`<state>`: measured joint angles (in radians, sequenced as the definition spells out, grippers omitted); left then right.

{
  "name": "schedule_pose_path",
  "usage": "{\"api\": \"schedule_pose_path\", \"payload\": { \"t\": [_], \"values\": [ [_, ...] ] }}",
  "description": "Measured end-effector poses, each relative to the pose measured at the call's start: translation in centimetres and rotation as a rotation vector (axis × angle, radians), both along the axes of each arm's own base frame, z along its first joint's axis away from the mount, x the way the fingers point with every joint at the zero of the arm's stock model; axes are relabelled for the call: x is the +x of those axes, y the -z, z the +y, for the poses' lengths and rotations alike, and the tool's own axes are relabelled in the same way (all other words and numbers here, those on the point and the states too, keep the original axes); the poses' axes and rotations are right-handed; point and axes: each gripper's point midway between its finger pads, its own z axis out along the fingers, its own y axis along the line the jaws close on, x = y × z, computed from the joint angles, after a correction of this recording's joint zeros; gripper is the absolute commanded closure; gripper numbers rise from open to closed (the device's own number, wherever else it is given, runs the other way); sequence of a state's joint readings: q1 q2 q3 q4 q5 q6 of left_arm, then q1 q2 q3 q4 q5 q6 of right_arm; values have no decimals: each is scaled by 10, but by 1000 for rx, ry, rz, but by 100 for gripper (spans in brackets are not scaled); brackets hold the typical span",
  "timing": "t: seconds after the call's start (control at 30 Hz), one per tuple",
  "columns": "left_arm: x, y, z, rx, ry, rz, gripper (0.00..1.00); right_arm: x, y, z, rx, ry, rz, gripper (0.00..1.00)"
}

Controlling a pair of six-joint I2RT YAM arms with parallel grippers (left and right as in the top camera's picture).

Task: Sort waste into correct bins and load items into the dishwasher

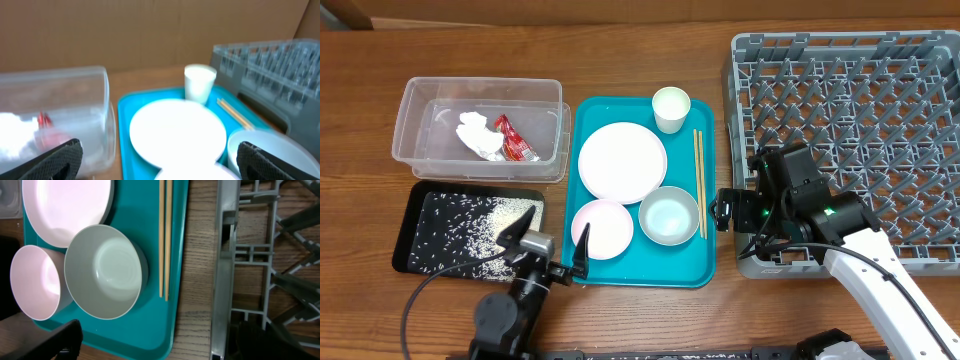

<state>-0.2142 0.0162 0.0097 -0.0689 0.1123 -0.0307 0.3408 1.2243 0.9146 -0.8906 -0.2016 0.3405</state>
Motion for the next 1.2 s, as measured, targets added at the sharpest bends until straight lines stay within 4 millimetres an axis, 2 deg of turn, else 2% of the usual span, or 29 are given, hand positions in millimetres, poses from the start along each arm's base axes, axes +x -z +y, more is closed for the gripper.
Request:
{"api": "schedule_pose_path", "payload": {
  "t": [0.6, 0.7, 0.77, 0.93, 1.07, 1.2],
  "values": [
    [0, 0, 1, 0, -4, -2, 0, 3, -2, 3, 19, 1, -11, 0],
    [0, 0, 1, 0, -4, -2, 0, 21, -18, 21, 113, -26, -97, 0],
    [0, 0, 1, 0, -4, -2, 0, 28, -36, 42, 229, -79, -149, 0],
    [0, 0, 1, 0, -4, -2, 0, 30, -69, 77, 417, -209, -234, 0],
    [0, 0, 1, 0, -4, -2, 0, 23, -68, 97, 393, -258, -251, 5],
    [0, 0, 1, 0, -4, -2, 0, 25, -48, 108, 251, -228, -244, 9]
  ]
}}
